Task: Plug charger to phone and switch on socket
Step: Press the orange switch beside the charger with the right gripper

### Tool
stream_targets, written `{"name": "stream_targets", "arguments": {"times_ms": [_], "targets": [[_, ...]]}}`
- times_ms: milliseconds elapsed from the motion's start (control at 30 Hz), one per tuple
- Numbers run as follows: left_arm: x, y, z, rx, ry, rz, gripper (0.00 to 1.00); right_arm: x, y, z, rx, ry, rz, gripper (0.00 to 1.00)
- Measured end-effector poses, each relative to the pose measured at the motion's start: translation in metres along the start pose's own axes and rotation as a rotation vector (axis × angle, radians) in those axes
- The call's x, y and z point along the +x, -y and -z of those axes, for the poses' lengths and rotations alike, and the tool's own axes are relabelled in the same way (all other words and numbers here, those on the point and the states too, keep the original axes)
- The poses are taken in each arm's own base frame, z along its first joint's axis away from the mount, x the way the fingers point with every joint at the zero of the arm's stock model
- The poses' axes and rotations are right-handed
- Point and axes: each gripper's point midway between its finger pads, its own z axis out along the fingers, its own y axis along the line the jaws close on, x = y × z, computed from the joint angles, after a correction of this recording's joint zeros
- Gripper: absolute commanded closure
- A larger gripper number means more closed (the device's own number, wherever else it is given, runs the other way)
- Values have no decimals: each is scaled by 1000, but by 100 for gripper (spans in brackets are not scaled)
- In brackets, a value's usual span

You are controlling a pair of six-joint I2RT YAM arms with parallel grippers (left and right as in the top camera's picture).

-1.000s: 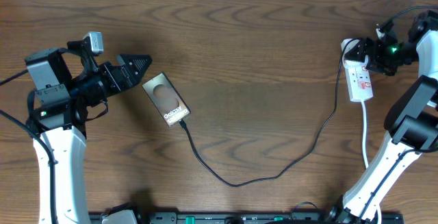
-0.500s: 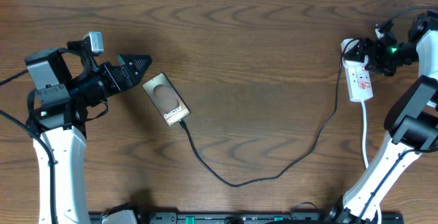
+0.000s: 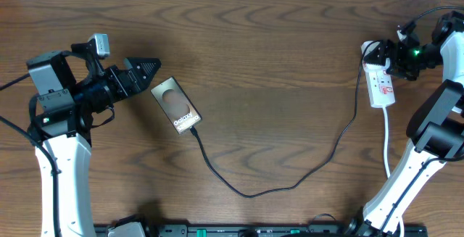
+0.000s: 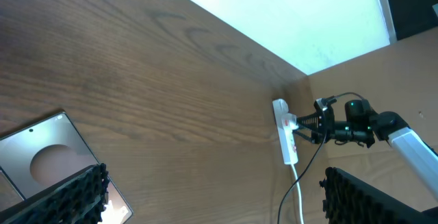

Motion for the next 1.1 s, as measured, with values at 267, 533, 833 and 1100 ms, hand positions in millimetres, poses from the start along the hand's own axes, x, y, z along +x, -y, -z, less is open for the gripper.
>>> {"name": "stream_targets", "arguments": {"times_ms": [267,533,833,1100], "targets": [[0,0,0,0,0,0,2,0,0,0,-2,1,-4,1],[0,0,0,0,0,0,2,-1,-1,0,-4,2,-6,1],[0,0,0,0,0,0,2,-2,0,-3,-6,23,0,1],[0,0,0,0,0,1,2,-3,-3,-3,-26,33,-4,1]]}}
